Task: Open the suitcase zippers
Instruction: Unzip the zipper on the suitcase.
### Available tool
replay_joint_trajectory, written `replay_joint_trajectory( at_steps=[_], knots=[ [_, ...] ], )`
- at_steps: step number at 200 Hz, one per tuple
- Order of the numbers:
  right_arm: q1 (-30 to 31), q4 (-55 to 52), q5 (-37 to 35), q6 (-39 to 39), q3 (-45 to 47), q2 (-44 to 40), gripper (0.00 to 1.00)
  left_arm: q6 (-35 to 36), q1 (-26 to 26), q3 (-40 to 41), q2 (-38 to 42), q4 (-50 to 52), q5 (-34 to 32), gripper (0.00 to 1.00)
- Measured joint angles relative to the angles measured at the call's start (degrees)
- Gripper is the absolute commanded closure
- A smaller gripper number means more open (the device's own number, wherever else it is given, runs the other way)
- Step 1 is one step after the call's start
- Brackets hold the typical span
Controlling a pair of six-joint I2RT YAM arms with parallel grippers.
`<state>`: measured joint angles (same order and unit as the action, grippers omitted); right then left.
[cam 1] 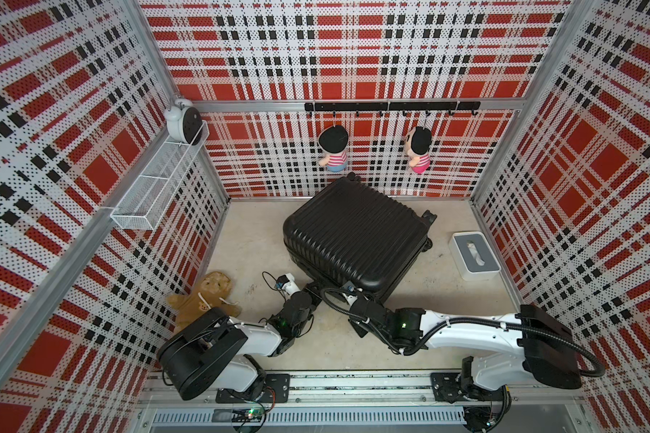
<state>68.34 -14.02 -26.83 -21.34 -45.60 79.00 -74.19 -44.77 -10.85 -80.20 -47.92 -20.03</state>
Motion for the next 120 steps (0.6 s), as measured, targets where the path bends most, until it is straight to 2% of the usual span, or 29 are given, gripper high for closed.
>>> replay_joint_trajectory(
  at_steps=[21,32,46,63,74,98,120],
  knots=[
    [-3.65,-0.2,0.74,-0.63,3.48,-4.39,1.0,-0.11,-4.98,-1.79,-0.76,1.09,2.05,1.0],
    [-5.95,-0.04,0.46,-0.72,5.31,-6.23,1.0,1.01,-7.91,-2.32,-0.94,-0.44,5.27,0.84],
    [-8.24,0.61,0.9,-0.9,7.72,-8.52,1.0,2.73,-11.39,-4.57,-1.11,-1.25,10.75,0.58],
    [-9.16,0.68,0.81,-1.05,10.08,-11.72,1.0,3.91,-13.14,-5.42,0.0,-1.99,14.78,0.42],
    [-9.27,0.92,0.87,-1.14,11.21,-13.46,1.0,4.83,-13.11,-5.38,2.21,-0.2,15.76,0.37],
    [-9.38,1.25,0.87,-1.73,12.87,-15.61,1.0,7.04,-12.07,-5.73,10.99,8.11,16.37,0.32],
    [-9.42,2.23,0.96,-2.36,14.03,-16.28,1.0,10.43,-7.19,-8.55,20.31,20.52,16.46,0.26]
  ],
)
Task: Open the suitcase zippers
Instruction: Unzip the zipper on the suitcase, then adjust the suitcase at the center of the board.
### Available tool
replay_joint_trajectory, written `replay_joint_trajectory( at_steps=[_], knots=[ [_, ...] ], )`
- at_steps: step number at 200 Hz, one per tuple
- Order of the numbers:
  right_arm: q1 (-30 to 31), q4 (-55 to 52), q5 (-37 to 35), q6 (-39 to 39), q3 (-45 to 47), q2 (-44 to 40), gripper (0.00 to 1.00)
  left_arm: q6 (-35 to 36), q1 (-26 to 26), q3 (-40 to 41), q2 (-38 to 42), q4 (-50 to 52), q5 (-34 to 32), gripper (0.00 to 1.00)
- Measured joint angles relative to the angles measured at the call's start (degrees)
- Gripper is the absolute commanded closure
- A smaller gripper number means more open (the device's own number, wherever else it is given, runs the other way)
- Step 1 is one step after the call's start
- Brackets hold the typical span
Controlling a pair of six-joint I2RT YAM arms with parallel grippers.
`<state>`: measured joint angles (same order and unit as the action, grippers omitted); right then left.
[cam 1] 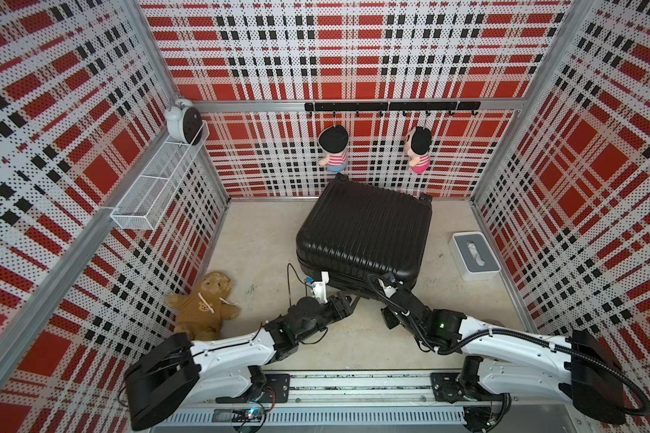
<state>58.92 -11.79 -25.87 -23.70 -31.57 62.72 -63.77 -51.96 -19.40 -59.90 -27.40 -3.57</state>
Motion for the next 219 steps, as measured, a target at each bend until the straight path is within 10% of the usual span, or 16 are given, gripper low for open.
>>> replay_joint_trajectory(
  at_steps=[63,116,219],
  knots=[
    [-0.24,2.56,1.33,-0.63,1.49,-0.31,1.0,12.74,27.12,-15.39,7.34,24.9,1.07,0.17],
    [-0.48,2.73,2.58,-0.55,1.46,-0.24,1.0,18.71,47.84,-23.96,-9.75,23.37,9.03,0.16],
    [0.94,0.22,2.54,-1.73,-1.31,1.77,1.0,23.43,48.22,-41.2,-39.1,9.73,31.36,0.24]
  ],
)
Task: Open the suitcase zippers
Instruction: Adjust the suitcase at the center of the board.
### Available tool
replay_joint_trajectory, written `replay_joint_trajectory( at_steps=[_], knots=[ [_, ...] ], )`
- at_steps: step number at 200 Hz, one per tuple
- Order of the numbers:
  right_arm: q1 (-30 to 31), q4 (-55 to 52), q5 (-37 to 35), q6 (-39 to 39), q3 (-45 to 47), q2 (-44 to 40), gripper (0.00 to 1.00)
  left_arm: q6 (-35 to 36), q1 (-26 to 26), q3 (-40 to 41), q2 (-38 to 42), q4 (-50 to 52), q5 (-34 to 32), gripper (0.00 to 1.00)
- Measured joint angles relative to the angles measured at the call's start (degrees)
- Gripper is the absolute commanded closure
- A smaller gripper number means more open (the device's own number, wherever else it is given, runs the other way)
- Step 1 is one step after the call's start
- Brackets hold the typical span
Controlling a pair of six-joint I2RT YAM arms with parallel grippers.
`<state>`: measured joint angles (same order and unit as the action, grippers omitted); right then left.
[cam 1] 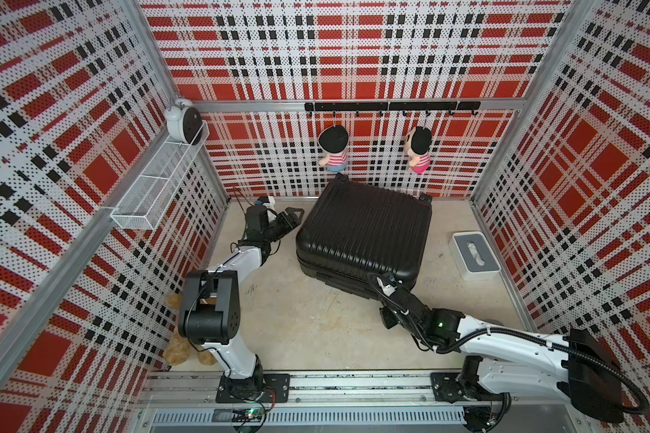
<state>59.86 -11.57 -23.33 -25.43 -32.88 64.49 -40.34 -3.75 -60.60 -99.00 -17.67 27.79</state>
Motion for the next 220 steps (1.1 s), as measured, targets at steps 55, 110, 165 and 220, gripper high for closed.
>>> replay_joint_trajectory(
  at_steps=[55,110,165,220],
  knots=[
    [0.63,-4.48,-2.75,-0.31,-3.39,1.51,1.0,-0.09,-4.07,7.65,7.61,-8.02,-2.73,0.28],
    [-1.55,-11.69,-4.37,1.18,-3.5,-2.71,1.0,-0.44,-12.59,21.53,19.91,-12.52,-11.91,0.31],
    [-4.42,-16.92,-6.86,0.72,-0.66,-10.14,1.0,-4.74,-17.77,28.87,27.17,-14.32,-16.02,0.22],
    [-4.68,-15.04,-5.88,-0.37,1.31,-12.44,1.0,-7.23,-4.0,21.73,20.13,-6.16,-8.22,0.27]
  ],
)
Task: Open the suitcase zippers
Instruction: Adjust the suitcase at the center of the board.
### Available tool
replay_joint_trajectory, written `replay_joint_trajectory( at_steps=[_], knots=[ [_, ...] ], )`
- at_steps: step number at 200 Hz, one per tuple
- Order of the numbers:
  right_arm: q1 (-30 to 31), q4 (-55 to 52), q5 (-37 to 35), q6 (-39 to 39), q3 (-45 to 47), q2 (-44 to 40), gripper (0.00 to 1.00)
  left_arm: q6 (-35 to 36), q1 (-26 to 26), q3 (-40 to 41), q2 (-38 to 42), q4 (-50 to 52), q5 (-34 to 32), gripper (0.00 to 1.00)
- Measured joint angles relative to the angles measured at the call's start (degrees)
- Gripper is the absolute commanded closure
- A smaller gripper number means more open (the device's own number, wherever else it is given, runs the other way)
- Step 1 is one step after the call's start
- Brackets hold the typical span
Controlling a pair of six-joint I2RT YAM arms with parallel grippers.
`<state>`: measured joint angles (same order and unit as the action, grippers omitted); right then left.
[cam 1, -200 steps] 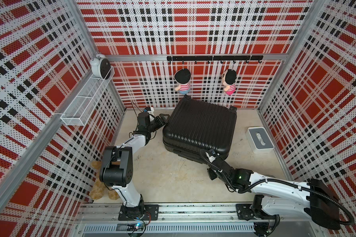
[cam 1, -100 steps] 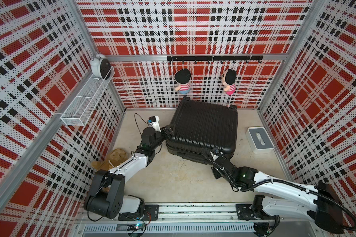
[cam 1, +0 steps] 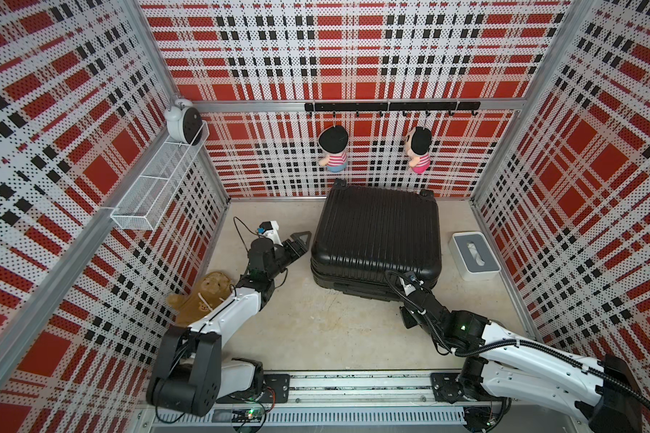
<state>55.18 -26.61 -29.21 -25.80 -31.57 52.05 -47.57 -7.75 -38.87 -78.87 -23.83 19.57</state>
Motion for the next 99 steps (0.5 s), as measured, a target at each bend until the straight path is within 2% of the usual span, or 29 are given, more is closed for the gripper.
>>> replay_joint_trajectory(
  at_steps=[20,50,75,99],
  knots=[
    [-0.22,0.11,0.26,0.0,0.0,0.09,1.0,0.02,2.71,-5.51,-10.1,0.02,3.04,0.31],
    [-0.24,0.09,0.46,0.0,-0.15,0.26,1.0,0.0,2.62,-9.68,-21.68,0.04,8.87,0.31],
    [-0.24,0.09,0.55,-0.09,-0.39,0.74,1.0,-0.31,1.9,-10.01,-26.16,-0.81,12.7,0.31],
    [-0.24,0.13,0.61,-0.48,-0.5,1.29,1.0,-1.62,1.01,-7.58,-26.62,-4.39,14.51,0.32]
  ],
)
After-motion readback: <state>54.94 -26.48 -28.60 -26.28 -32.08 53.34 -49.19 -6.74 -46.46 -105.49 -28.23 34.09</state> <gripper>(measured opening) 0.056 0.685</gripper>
